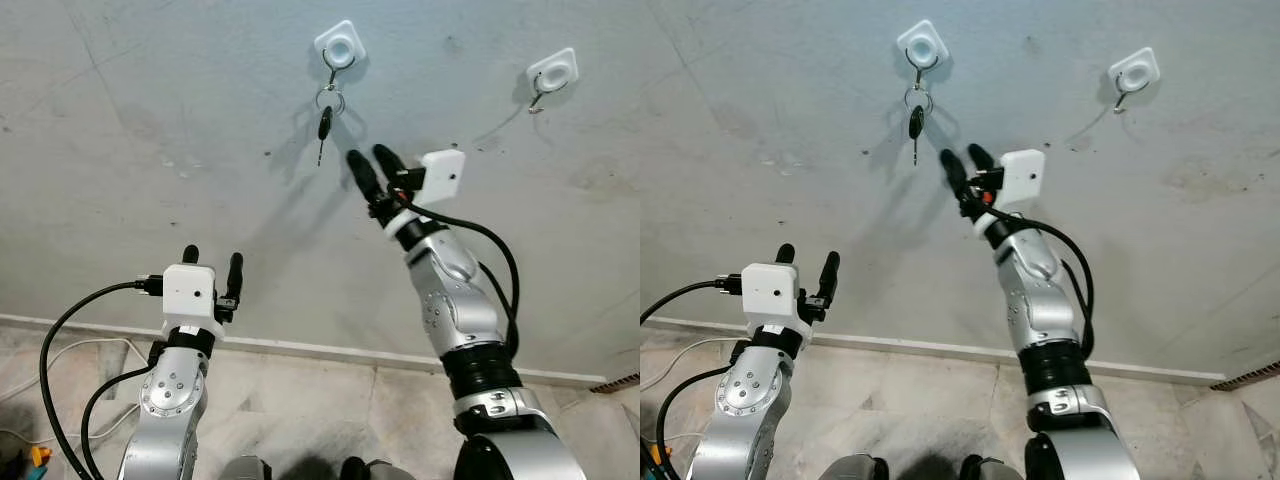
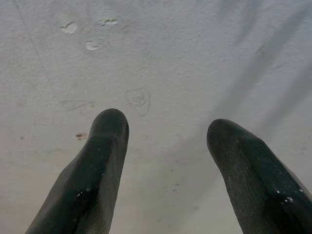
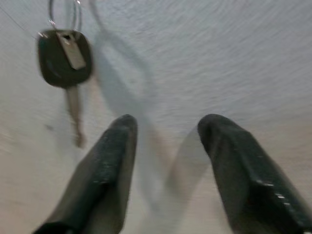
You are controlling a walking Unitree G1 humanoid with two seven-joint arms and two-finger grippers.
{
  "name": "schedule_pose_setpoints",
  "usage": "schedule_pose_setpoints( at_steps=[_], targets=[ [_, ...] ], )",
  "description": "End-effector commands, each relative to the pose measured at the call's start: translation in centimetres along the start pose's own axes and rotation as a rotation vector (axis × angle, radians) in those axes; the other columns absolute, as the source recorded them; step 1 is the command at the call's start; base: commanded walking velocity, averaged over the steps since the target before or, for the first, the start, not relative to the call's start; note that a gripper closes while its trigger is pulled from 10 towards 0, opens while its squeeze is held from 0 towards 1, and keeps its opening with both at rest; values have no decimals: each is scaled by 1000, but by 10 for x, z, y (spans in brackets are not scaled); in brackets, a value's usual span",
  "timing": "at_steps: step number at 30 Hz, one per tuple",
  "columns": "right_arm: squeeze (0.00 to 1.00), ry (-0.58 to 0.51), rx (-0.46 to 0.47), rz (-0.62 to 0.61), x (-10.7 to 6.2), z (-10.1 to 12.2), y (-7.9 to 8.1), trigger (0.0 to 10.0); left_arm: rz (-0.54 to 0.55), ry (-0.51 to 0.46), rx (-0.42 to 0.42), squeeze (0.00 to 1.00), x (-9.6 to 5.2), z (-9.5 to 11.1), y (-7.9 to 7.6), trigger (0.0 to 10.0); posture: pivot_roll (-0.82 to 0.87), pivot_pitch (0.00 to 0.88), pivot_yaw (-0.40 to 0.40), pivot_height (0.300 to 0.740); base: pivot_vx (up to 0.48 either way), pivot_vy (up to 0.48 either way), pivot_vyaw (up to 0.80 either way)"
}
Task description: Hang keys on a hook
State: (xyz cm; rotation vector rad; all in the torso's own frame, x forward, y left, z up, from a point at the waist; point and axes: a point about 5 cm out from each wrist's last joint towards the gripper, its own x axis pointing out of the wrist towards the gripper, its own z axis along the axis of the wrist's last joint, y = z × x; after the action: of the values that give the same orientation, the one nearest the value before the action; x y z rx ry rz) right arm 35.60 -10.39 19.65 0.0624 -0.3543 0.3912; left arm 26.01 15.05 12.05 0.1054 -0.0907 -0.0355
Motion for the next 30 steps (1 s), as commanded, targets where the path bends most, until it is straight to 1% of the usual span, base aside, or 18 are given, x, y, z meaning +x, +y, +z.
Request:
schedule_pose_setpoints(
  at_steps=[1, 4, 5, 9, 10, 11, 12, 14, 17, 19, 21, 22, 30],
  targets=[
    [1000, -16, -97, -51, -6, 3, -5, 10000, -4, 5, 10, 0, -1, -2, 0, 10000, 162, 147, -18, 740, 0, 0, 0],
    [1000, -5, -98, -78, -14, 0, -11, 10000, 4, 7, -14, 0, 0, -1, 0, 10000, 157, 144, -18, 740, 0, 0, 0],
    [1000, -1, -73, -69, -19, -1, -11, 10000, 7, 4, -15, 0, 1, -1, 0, 10000, 153, 143, -19, 740, 0, 0, 0],
    [1000, -13, -88, -50, -30, 1, -9, 10000, -4, -5, -1, 0, 1, 0, -1, 10000, 143, 137, -20, 740, 0, 0, 0],
    [1000, -8, -112, -57, -33, 1, -9, 10000, -5, -4, -1, 0, 0, -1, -1, 10000, 140, 136, -20, 740, 0, 0, 0],
    [1000, -2, -108, -53, -37, 1, -7, 10000, -7, -1, 0, 0, -1, -2, -1, 10000, 135, 135, -23, 740, 0, 0, 0],
    [1000, 10, -125, -69, -42, 0, -8, 10000, -9, 5, 1, 0, -3, -4, -1, 10000, 129, 136, -25, 740, 0, 0, 0],
    [1000, 28, -116, -69, -47, -2, -8, 10000, -13, 12, 1, 0, -5, -6, -2, 10000, 125, 138, -26, 740, 0, 0, 0],
    [1000, 38, -108, -70, -52, -3, -7, 10000, -14, 18, -3, 0, -7, -8, -4, 10000, 123, 133, -26, 740, 0, 0, 0],
    [1000, 46, -106, -97, -55, -3, -10, 10000, -16, 19, -9, 0, -7, -8, -6, 10000, 119, 129, -29, 740, 0, 0, 0],
    [1000, 62, -78, -106, -57, -5, -11, 10000, -19, 20, -13, 0, -8, -8, -7, 10000, 116, 128, -30, 740, 0, 0, 0],
    [1000, 65, -78, -107, -58, -4, -11, 10000, -20, 20, -13, 0, -8, -8, -8, 10000, 116, 127, -31, 740, 0, 0, 0],
    [1000, 91, -68, -136, -65, -4, -14, 10000, -19, 24, -15, 0, -10, -9, -7, 10000, 113, 126, -35, 740, 0, 0, 0]
  ],
)
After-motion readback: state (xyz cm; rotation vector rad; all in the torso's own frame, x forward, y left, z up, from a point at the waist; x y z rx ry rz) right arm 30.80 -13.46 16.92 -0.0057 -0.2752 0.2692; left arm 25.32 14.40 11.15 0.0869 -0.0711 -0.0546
